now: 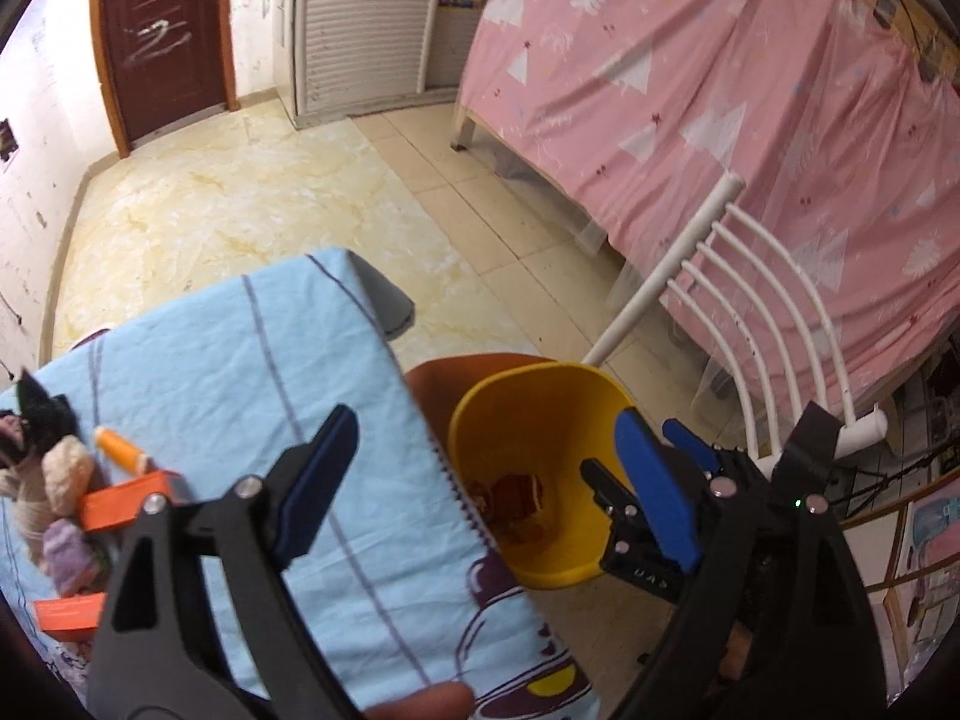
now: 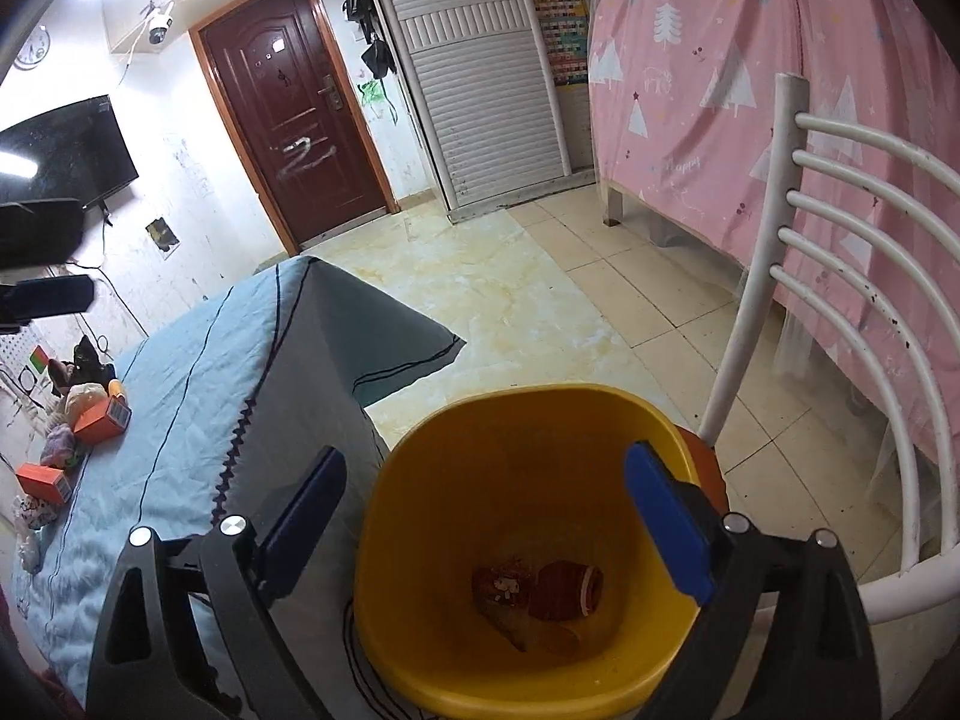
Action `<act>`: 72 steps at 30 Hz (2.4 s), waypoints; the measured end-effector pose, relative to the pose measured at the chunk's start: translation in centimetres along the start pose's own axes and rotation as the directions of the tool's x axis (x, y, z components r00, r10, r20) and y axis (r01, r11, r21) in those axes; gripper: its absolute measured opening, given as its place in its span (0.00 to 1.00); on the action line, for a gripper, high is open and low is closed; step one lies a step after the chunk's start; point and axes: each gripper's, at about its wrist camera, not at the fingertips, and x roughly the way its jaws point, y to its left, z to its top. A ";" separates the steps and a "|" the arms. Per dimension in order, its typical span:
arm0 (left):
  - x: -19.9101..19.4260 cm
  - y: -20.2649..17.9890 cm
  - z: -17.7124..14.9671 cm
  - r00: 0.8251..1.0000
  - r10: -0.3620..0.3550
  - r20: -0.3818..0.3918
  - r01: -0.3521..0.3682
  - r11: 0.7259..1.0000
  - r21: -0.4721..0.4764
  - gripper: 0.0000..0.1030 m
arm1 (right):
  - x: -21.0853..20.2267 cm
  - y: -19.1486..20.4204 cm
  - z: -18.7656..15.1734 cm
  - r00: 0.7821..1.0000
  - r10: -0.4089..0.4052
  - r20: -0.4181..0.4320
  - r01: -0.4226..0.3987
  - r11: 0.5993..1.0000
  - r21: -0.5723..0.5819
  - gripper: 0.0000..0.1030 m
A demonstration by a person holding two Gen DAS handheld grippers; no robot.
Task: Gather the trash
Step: 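Open both tools to drop the wrapper and bag into the bin, then move back to the bed and grasp the black-and-pink plush with the left tool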
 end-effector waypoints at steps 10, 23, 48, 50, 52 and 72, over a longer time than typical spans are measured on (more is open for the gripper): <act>-4.6 5.3 0.3 0.995 0.069 0.077 -0.066 0.997 -0.042 0.81 | -0.9 4.3 2.1 0.999 0.021 0.027 -0.019 0.997 -0.068 0.85; -8.7 16.6 -0.5 0.968 0.230 0.105 -0.210 0.963 -0.171 0.81 | 0.7 14.5 4.6 0.993 0.120 0.010 -0.115 0.970 -0.215 0.85; -6.8 31.3 -2.4 0.958 0.284 -0.048 -0.286 0.925 -0.250 0.81 | 5.9 31.5 6.3 0.974 0.201 -0.106 -0.227 0.874 -0.430 0.85; -6.0 32.0 -2.7 0.966 0.248 -0.072 -0.258 0.931 -0.259 0.79 | 6.4 32.1 6.4 0.972 0.205 -0.118 -0.237 0.871 -0.431 0.85; -5.5 32.8 -3.1 0.971 0.220 -0.091 -0.236 0.933 -0.271 0.68 | 6.7 32.7 6.6 0.970 0.209 -0.126 -0.244 0.867 -0.435 0.85; -8.1 36.1 -6.0 0.998 0.058 -0.015 -0.059 0.933 -0.355 0.36 | 12.3 42.3 7.5 0.926 0.258 -0.276 -0.363 0.811 -0.459 0.85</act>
